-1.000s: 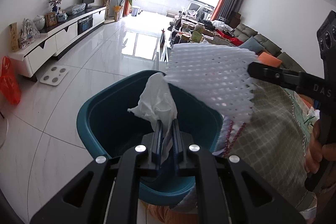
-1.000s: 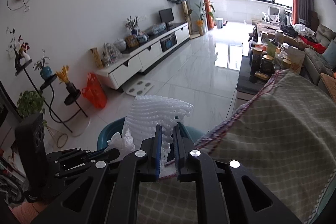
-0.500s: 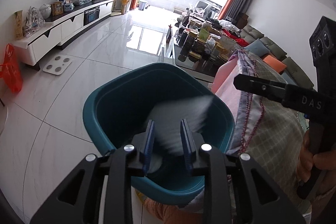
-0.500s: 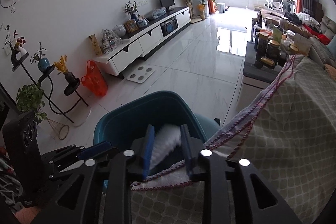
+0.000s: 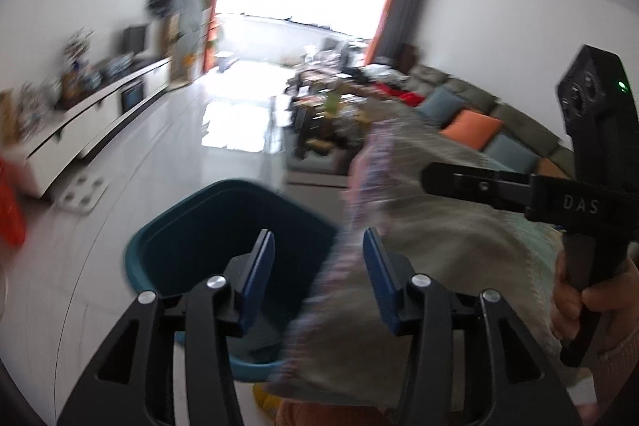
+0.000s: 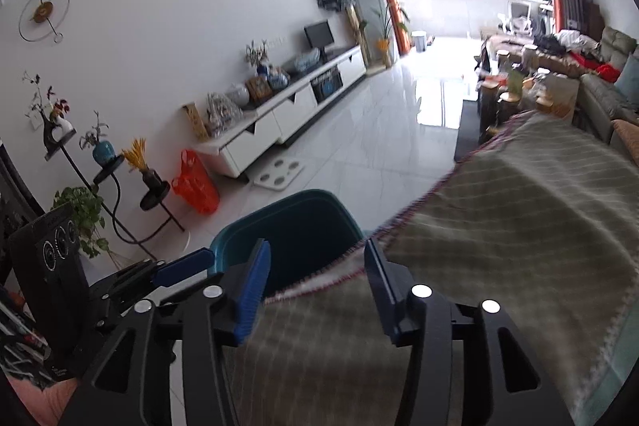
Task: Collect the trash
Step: 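Move both tools back over the table toward the gold foil wrappers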
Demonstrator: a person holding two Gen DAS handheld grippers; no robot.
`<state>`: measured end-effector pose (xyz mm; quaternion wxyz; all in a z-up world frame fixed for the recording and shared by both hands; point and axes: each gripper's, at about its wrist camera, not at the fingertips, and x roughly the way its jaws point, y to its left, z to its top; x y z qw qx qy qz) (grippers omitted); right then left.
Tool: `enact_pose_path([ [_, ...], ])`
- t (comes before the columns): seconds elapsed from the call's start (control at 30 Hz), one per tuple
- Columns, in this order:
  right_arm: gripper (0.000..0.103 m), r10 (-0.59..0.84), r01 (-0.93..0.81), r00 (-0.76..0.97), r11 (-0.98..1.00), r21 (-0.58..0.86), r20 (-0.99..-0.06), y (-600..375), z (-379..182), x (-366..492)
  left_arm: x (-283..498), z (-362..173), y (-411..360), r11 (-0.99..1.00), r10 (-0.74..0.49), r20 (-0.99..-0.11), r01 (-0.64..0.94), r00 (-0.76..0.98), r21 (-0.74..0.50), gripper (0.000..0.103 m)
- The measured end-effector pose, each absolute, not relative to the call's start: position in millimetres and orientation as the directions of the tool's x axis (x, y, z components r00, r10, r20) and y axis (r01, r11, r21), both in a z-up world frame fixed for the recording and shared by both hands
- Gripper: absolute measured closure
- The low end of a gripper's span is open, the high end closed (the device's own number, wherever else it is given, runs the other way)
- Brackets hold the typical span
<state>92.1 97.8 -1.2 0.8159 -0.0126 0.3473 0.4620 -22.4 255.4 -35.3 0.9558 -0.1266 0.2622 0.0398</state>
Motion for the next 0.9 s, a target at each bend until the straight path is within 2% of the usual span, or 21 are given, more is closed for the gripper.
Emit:
enact_pose_path([
  [0.03,0.047,0.748,-0.762,0.347,0.576,0.294,-0.566,86,3,88,-21,-32,244,0.970,-0.025,-0.501,-0.100,0.865,-0.222,0.053],
  [0.27,0.046,0.710,-0.695,0.485,0.667,0.268,-0.511,2,19,66,-9,-31,156,0.958,-0.273,-0.485,0.191,0.831,-0.212,0.053],
  [0.5,0.045,0.598,-0.554,0.646,0.795,0.248,-0.474,-87,26,45,-3,-41,76,0.872,-0.485,-0.497,0.442,0.720,-0.212,0.053],
  [0.7,0.045,0.490,-0.412,0.726,0.872,0.266,-0.483,-153,16,29,-7,-51,12,0.778,-0.593,-0.516,0.604,0.618,-0.170,0.053],
  [0.9,0.044,0.414,-0.275,0.762,0.903,0.329,-0.498,-212,-8,17,0,-62,-32,0.717,-0.632,-0.552,0.680,0.544,-0.151,0.053],
])
